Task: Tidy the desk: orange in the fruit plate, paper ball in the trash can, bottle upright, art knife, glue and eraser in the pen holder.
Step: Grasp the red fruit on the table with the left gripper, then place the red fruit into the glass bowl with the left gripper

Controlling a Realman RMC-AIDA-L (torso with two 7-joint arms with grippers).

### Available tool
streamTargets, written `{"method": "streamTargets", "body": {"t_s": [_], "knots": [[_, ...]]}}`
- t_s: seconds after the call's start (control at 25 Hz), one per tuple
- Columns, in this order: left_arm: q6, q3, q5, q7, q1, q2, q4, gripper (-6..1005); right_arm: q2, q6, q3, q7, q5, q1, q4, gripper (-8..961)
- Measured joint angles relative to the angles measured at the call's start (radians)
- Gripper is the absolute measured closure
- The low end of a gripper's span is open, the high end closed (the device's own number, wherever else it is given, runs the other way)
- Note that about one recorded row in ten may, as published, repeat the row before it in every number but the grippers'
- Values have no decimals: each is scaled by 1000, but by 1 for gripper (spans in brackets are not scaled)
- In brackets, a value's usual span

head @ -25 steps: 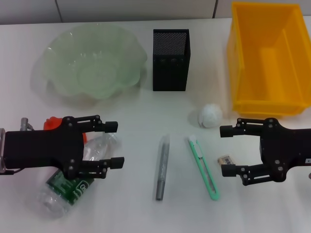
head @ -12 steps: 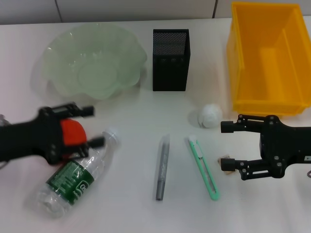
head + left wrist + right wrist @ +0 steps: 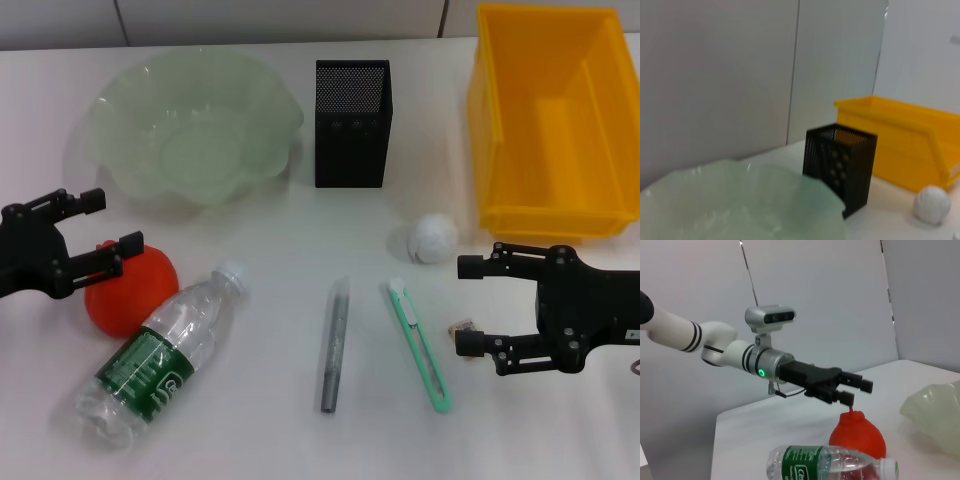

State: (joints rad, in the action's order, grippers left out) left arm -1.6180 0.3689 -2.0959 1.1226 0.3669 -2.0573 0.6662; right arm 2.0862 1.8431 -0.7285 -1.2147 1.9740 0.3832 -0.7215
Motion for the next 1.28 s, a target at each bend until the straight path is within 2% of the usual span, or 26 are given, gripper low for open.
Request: {"method": "streamTargets", "body": {"t_s": [0.36,0.56,0.8,0.96,1.12,1.28], "knots": [[59,12,-81,59,5,3,-4,226,-1,-7,1,0,0,0,1,113],[84,16,-133,94,19,7,-5,456,-2,-13,1,-1,0,0,2,113],[87,14,-130,97,17,6,-5,665,-3,-13,1,-3,0,0,2,113],[82,14,-134,108,19,5,-1,748,-3,-13,2,-5,0,-1,2,114],[24,-22,-67,109,19,7,26,782,-3,-7,26,-6,0,-2,-1,114],[-35,-30,114,109,35,22,44,798,-3,21,90,-11,0,-3,-1,114]]}}
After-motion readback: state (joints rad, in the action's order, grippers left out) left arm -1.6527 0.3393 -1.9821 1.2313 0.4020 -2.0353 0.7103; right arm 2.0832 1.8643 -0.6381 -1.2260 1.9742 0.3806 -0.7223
